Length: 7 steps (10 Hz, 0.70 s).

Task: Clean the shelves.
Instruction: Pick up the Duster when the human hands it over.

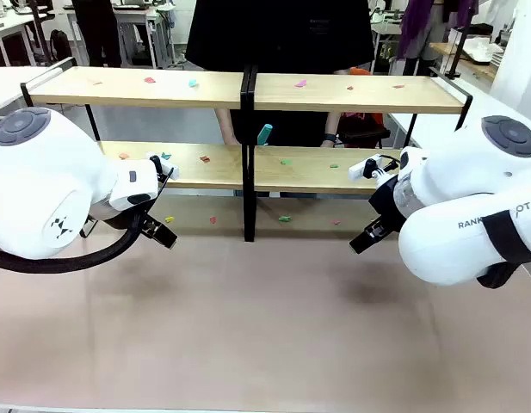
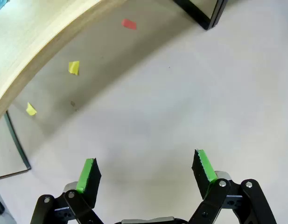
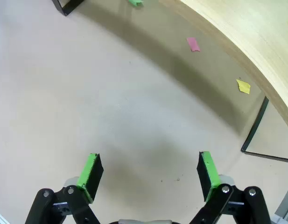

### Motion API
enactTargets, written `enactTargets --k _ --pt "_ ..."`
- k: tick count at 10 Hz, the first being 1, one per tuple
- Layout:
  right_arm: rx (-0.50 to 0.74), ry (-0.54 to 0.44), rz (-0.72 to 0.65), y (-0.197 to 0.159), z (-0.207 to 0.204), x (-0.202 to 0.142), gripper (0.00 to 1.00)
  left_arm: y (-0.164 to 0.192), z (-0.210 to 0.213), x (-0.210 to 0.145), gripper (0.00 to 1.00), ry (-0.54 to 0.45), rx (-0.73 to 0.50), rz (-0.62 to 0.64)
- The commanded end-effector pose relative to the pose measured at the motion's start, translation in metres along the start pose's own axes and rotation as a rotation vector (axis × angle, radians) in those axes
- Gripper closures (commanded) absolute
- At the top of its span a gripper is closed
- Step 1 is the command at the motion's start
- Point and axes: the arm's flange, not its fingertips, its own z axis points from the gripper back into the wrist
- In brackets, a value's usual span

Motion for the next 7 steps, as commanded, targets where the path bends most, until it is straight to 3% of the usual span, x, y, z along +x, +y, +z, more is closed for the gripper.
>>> enactTargets --k 1,7 --pt "0.000 0.000 0.000 0.0000 0.0000 0.0000 0.00 0.0000 0.0001 0.0001 0.00 0.000 0.000 0.000" --pt "0.000 0.000 0.000 0.0000 0.0000 0.0000 0.00 0.0000 0.0001 0.0001 0.00 0.000 0.000 0.000"
